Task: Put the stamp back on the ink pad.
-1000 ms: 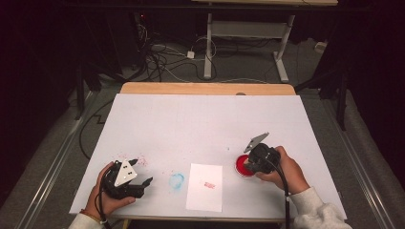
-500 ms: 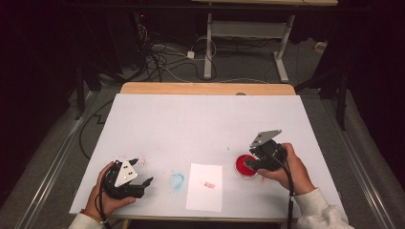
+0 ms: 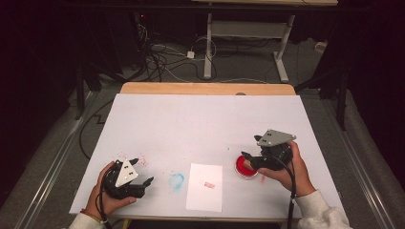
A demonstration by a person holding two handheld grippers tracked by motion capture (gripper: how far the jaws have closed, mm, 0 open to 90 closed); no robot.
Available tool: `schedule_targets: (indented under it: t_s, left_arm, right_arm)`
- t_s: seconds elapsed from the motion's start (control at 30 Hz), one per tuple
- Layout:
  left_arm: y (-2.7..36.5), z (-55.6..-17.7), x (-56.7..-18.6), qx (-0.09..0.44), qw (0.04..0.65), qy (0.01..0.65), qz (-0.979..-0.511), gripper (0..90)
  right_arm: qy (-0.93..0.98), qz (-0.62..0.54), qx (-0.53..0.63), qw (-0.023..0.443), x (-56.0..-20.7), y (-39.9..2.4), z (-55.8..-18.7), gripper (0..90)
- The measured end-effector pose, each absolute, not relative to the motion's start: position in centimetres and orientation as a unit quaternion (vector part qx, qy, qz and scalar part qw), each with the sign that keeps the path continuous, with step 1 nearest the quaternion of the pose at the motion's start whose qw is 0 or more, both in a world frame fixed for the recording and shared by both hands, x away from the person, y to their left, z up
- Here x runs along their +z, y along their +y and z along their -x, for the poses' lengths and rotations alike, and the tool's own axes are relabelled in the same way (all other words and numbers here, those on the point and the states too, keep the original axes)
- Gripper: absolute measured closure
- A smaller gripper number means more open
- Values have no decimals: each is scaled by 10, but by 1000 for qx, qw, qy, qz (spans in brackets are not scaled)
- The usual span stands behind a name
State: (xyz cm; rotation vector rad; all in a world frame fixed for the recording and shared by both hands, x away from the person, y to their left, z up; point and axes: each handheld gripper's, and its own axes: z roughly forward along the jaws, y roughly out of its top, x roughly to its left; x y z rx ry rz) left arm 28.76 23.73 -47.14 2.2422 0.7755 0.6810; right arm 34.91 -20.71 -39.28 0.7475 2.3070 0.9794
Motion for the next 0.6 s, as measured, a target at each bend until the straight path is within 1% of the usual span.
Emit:
schedule_targets:
  t_s: [0.03, 0.1, 0.17, 0.27, 0.37, 0.43, 0.53, 0.6]
  left_arm:
    - [237, -288, -471, 260, 330, 296, -858, 191]
    - [237, -287, -471, 260, 330, 296, -858, 191]
    - [237, -287, -472, 255, 331, 300, -857, 192]
    - [237, -287, -472, 255, 332, 300, -857, 192]
    - [237, -286, -472, 255, 332, 298, -858, 191]
    - [237, -286, -471, 255, 332, 298, -858, 191]
    - [237, -286, -472, 255, 331, 297, -858, 191]
    - [236, -286, -471, 254, 331, 295, -859, 191]
  right_arm:
    - [848, -280, 364, 264, -393, -207, -349, 265]
    - [841, -290, 363, 278, -393, -207, -349, 210]
    - [837, -291, 370, 278, -394, -207, -348, 206]
    - [819, -292, 388, 304, -396, -205, -346, 189]
    - [804, -297, 407, 315, -398, -203, -344, 164]
    - [799, -295, 414, 322, -400, -202, -343, 168]
    - [796, -293, 424, 317, -402, -202, -342, 191]
    - [792, -292, 431, 319, -402, -201, -340, 191]
